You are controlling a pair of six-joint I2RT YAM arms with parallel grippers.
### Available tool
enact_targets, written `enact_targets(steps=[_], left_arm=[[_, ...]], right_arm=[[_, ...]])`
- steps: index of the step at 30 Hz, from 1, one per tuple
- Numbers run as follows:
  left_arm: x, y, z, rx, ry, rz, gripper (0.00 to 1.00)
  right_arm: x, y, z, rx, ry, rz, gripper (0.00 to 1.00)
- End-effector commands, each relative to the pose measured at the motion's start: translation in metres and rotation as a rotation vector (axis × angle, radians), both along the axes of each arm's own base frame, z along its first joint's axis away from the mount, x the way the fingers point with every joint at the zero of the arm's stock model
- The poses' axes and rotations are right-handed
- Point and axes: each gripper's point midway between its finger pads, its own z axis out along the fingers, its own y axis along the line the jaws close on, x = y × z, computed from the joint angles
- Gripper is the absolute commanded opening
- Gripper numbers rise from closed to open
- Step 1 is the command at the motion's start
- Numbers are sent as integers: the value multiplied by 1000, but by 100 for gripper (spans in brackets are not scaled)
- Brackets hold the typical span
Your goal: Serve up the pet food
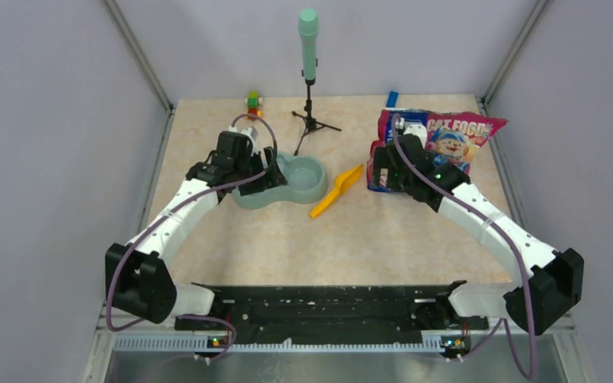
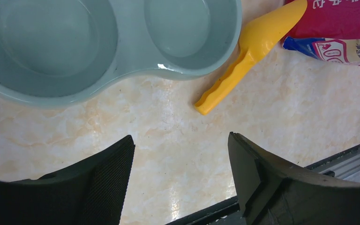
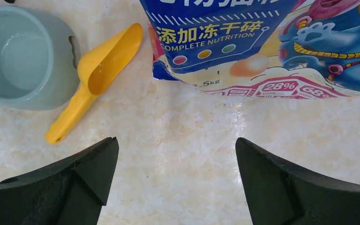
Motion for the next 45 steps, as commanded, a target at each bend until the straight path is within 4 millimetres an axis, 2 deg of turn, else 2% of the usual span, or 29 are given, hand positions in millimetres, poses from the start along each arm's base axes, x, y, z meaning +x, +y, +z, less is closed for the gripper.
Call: enact_targets(steps=[1, 5, 9, 12, 14, 15, 18, 19, 21, 24, 26, 30, 38, 39, 40, 41, 42, 43, 45], left_arm=[[14, -9, 24, -38, -56, -6, 77], [15, -4, 31, -17, -76, 11, 78], [13, -12, 42, -40, -124, -63, 78], [14, -13, 48, -34, -142, -79, 78], [16, -14, 51, -30, -150, -83, 78], [16, -14, 52, -27, -154, -84, 78], [17, -16, 57, -41, -159, -84, 78], [17, -18, 58, -51, -160, -91, 78], [17, -21, 60, -65, -158, -103, 78], [18, -23, 60, -67, -151, -114, 78], [18, -23, 59, -64, -148, -115, 78], [16, -21, 59, -51, -151, -112, 78], [8, -13, 55, -28, -149, -90, 78], [8, -13, 56, -29, -150, -90, 78], [7, -13, 56, -30, -148, -90, 78], [7, -13, 56, -31, -150, -89, 78], [7, -12, 57, -30, -151, -87, 78], [7, -12, 57, -30, -154, -87, 77], [7, -12, 57, -28, -154, -86, 77]], right_arm=[[5, -7, 8, -17, -21, -45, 99], [3, -10, 13, -18, -35, -47, 99], [2, -27, 25, -90, -51, -91, 98], [6, -49, 57, -183, -104, -160, 98], [13, -64, 90, -218, -163, -222, 98], [21, -70, 99, -195, -158, -249, 99], [52, -95, 120, 138, -17, -330, 99], [61, -100, 128, 201, 8, -355, 99], [72, -110, 150, 210, -1, -421, 99], [85, -111, 166, 274, -19, -490, 99], [95, -106, 164, 382, -2, -516, 99], [104, -99, 140, 559, 87, -610, 97], [109, -93, 93, 608, 193, -693, 95], [111, -92, 89, 613, 195, -693, 91], [115, -93, 88, 613, 178, -687, 80], [119, -94, 88, 607, 158, -672, 58], [119, -94, 88, 606, 145, -665, 20], [118, -95, 86, 603, 138, -664, 0], [116, -96, 93, 597, 97, -633, 0]])
